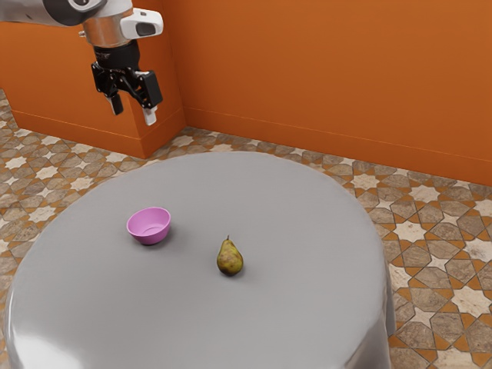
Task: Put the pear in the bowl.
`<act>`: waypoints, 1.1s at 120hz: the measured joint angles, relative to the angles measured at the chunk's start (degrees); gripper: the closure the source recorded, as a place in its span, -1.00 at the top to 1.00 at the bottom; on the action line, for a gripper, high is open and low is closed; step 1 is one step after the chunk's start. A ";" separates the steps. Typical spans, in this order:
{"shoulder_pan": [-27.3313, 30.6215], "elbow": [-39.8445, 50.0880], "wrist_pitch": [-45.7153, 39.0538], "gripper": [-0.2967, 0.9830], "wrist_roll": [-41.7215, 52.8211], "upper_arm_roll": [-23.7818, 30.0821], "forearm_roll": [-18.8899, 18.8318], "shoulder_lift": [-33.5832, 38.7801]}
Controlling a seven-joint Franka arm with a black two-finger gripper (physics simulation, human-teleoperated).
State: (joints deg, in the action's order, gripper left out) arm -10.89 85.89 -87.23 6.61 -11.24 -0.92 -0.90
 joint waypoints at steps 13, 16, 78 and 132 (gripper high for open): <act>0.03 0.00 0.00 0.54 0.14 0.07 -0.05 -0.01; 0.02 0.00 -0.01 0.54 0.18 0.07 -0.06 -0.01; -4.50 -6.28 -2.38 0.53 -0.20 6.07 0.66 -14.44; -7.04 19.29 -21.24 0.54 -3.44 6.67 2.13 -12.26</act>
State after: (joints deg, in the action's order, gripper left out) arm -17.93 105.18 -108.47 3.17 -4.57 1.21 -13.17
